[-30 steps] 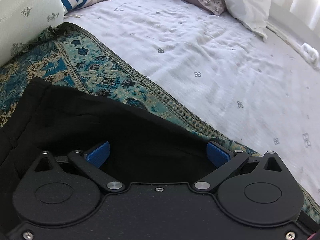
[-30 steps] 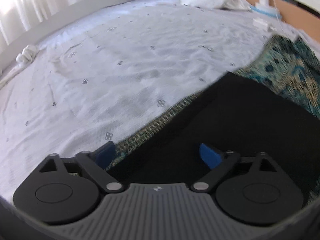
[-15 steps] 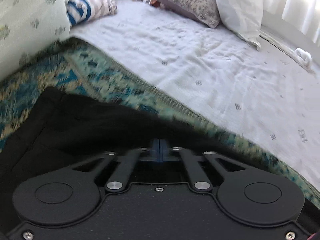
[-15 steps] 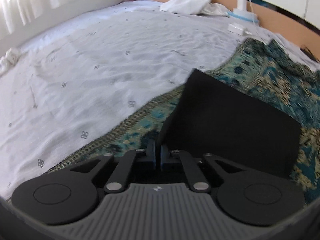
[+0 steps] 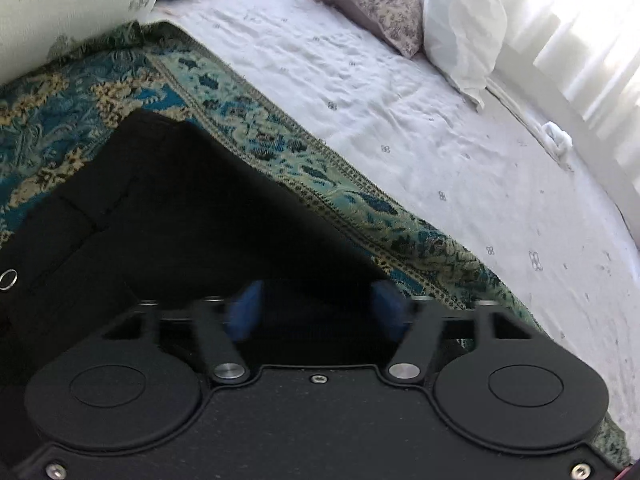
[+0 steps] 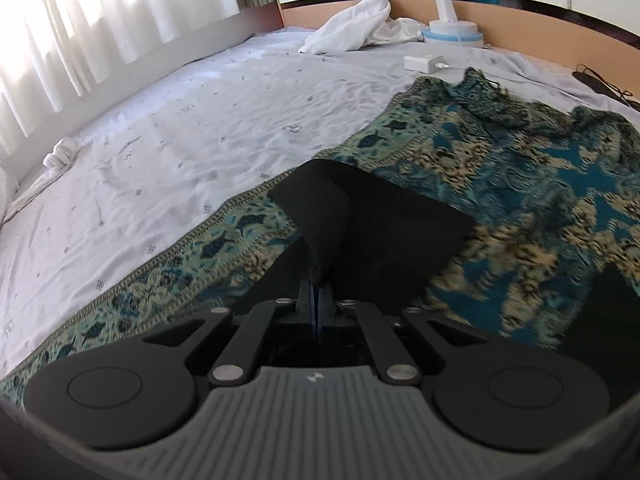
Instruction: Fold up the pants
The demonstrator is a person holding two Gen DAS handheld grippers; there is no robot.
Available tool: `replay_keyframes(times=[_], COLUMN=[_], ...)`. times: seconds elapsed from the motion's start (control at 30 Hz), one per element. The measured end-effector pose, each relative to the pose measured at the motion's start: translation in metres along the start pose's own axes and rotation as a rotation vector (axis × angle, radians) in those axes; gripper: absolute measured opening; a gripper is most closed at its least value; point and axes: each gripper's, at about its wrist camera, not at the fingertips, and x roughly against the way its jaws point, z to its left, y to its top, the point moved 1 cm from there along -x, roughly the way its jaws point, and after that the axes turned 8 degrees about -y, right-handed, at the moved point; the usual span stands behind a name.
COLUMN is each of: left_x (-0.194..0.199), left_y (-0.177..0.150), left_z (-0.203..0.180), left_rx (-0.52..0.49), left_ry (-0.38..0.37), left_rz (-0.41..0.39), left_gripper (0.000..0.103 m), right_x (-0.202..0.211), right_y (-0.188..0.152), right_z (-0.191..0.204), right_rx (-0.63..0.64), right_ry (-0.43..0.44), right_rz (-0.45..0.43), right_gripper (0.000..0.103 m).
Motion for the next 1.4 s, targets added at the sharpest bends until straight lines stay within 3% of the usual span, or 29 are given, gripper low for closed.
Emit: replay_keyframes(times=[0.07, 0.17, 0.27, 0.33, 0.4, 0.43, 0.47, 0.53, 0.7, 0.83, 0.97, 1.17, 1.4], left_x=[-0.003, -0.009, -0.025, -0.034, -0.034, -0.034, -0.032, -0.017, 0.044, 0.108, 0.163, 0.207, 0.214], left_y=[0.0, 0.002, 0.001, -0.002, -0.006, -0.008, -0.009, -0.009, -0.017, -0.04, -0.074, -0.139, -0.191], left_z=[-0.002, -0.003, -0.007, -0.011, -0.021, -0.026, -0.028, -0.028, -0.028, -0.001, 0.039, 0.09, 0.121], left_rx=[0.005, 0.064, 0.072, 0.043, -0.036, -0.079, -0.101, -0.092, -0.208, -0.226, -0.222, -0.231, -0.254], left_ry=[0.001, -0.006, 0.04, 0.095, 0.143, 0.167, 0.164, 0.12, 0.062, -0.024, -0.064, -0.042, 0.047], left_rz=[-0.015, -0.025, 0.003, 0.014, -0.03, -0.041, -0.041, -0.081, -0.164, -0.194, -0.215, -0.222, -0.203], left_gripper=[0.082, 0.09, 0.094, 0.09, 0.058, 0.017, 0.006, 0.005, 0.005, 0.005, 0.006, 0.006, 0.006], right_x=[0.004, 0.001, -0.005, -0.008, -0.008, -0.007, -0.005, 0.003, 0.035, 0.073, 0.107, 0.132, 0.136], right_y=[-0.004, -0.01, -0.018, -0.02, -0.02, -0.019, -0.018, -0.016, -0.007, -0.009, -0.028, -0.084, -0.143], right_z=[-0.006, -0.01, -0.014, -0.018, -0.021, -0.022, -0.023, -0.025, -0.041, -0.075, -0.123, -0.187, -0.224], right_rx=[0.004, 0.022, 0.021, 0.012, 0.003, 0.001, 0.0, -0.003, -0.007, -0.017, -0.026, -0.03, -0.003], right_ry=[0.008, -0.007, -0.012, -0.007, 0.006, 0.012, 0.017, 0.021, 0.057, 0.103, 0.141, 0.111, 0.043], right_rz=[0.003, 0.004, 0.022, 0.034, 0.032, 0.024, 0.014, -0.013, -0.089, -0.136, -0.131, -0.097, -0.081], right_gripper=[0.003, 0.003, 0.003, 0.003, 0.003, 0.003, 0.003, 0.003, 0.003, 0.003, 0.003, 0.003, 0.003])
